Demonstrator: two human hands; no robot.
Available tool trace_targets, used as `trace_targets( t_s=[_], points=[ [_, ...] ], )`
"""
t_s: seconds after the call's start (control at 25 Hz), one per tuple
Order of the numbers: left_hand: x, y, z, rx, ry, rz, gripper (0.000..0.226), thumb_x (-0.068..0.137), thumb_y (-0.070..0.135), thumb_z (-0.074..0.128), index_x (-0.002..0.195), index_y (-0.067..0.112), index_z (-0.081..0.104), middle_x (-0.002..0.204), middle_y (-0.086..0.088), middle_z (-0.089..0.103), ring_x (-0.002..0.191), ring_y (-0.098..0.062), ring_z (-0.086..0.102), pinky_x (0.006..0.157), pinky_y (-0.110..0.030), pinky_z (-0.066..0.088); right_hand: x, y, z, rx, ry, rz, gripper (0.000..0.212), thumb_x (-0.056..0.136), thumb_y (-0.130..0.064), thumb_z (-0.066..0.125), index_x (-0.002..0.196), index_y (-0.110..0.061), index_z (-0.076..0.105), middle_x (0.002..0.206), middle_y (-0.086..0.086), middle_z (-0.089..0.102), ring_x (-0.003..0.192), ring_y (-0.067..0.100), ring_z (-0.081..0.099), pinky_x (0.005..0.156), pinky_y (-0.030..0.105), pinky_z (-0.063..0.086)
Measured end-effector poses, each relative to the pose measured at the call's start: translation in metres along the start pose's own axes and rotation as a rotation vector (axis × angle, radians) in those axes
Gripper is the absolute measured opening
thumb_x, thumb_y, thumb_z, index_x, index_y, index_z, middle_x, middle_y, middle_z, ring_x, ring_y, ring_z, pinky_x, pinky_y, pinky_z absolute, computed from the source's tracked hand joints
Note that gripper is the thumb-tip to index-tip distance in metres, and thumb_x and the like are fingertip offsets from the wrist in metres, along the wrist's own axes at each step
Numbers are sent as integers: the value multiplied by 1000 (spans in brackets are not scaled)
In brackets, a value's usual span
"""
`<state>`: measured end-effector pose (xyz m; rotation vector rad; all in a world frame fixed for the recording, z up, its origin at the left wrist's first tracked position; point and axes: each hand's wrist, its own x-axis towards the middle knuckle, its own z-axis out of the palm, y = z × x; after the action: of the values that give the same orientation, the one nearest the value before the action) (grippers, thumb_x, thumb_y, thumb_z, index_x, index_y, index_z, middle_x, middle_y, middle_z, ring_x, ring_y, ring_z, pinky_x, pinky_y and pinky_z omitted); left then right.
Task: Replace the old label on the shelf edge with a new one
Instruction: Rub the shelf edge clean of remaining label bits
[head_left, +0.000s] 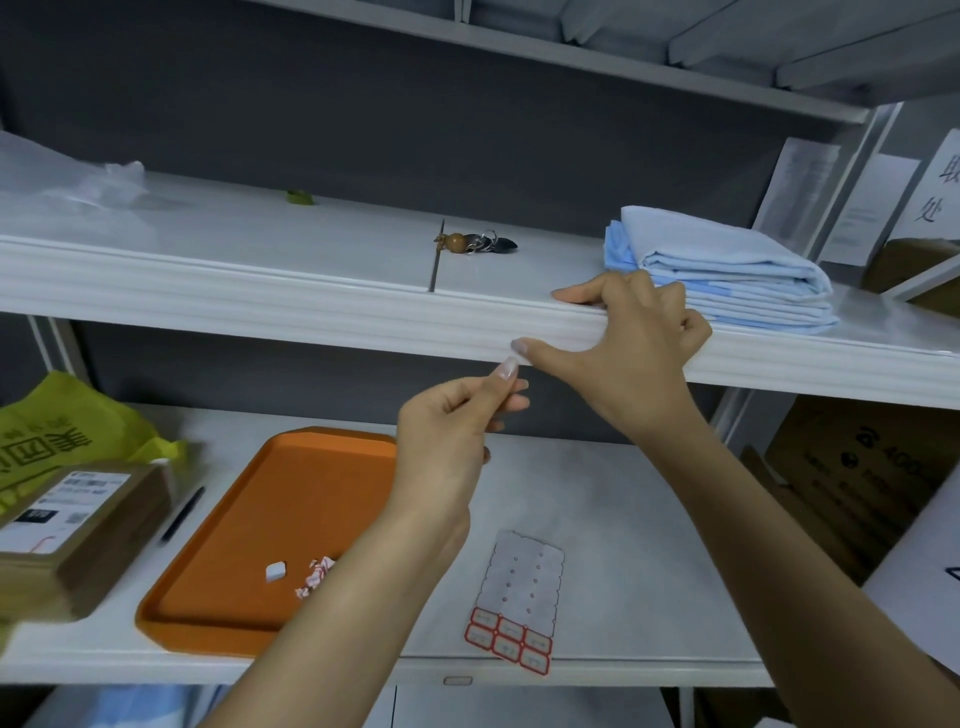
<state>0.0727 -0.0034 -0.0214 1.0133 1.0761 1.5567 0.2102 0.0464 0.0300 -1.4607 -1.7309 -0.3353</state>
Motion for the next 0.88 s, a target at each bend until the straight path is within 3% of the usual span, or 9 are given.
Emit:
trace_targets(
  t_s=[0.12, 0.28, 0.44, 0.6, 0.72, 0.88],
  points=[
    [-1, -1, -5, -13, 13, -2, 21, 85, 43, 68, 82, 25, 77, 80, 12, 76, 63, 7, 60, 62, -21, 45, -2, -5, 4, -41, 25, 20, 52, 64, -73, 65, 103, -40, 55, 106, -17, 35, 110, 12, 28, 85, 30, 11],
    [1, -3, -8, -52, 14, -39, 22, 84, 43, 68, 83, 24, 78, 81, 11, 77, 75, -3, 61, 65, -23, 45, -2, 4, -3, 34, -24, -52, 42, 69, -61, 70, 104, -41, 58, 103, -18, 40, 102, 3, 24, 81, 23, 8],
    [5, -7, -6, -62, -18, -81, 23, 82, 44, 69, 84, 23, 79, 84, 10, 77, 74, -4, 62, 66, -24, 45, -1, 11, -9, 129, -70, -78, 33, 75, -52, 71, 105, -43, 60, 102, -17, 45, 104, 4, 29, 80, 21, 10],
    [13, -12, -4, -147, -100, -265, 25, 82, 42, 72, 93, 19, 78, 91, 7, 78, 81, -6, 67, 70, -24, 50, -1, 6, -3, 40, -35, -32, 40, 72, -58, 70, 106, -44, 56, 106, -19, 39, 103, 2, 22, 84, 23, 10],
    [18, -16, -2, -168, -118, -304, 26, 83, 42, 72, 95, 19, 77, 92, 7, 78, 87, -7, 70, 70, -24, 50, -1, 2, 2, -4, -11, 3, 44, 70, -62, 69, 106, -41, 54, 107, -18, 36, 101, 1, 16, 89, 28, 12],
    [22, -17, 0, -230, -119, -343, 26, 84, 39, 72, 97, 17, 76, 93, 4, 78, 85, -7, 72, 70, -22, 52, 1, 4, -3, 51, -61, -11, 36, 73, -58, 68, 102, -43, 53, 108, -18, 39, 103, 2, 20, 85, 24, 9]
  ],
)
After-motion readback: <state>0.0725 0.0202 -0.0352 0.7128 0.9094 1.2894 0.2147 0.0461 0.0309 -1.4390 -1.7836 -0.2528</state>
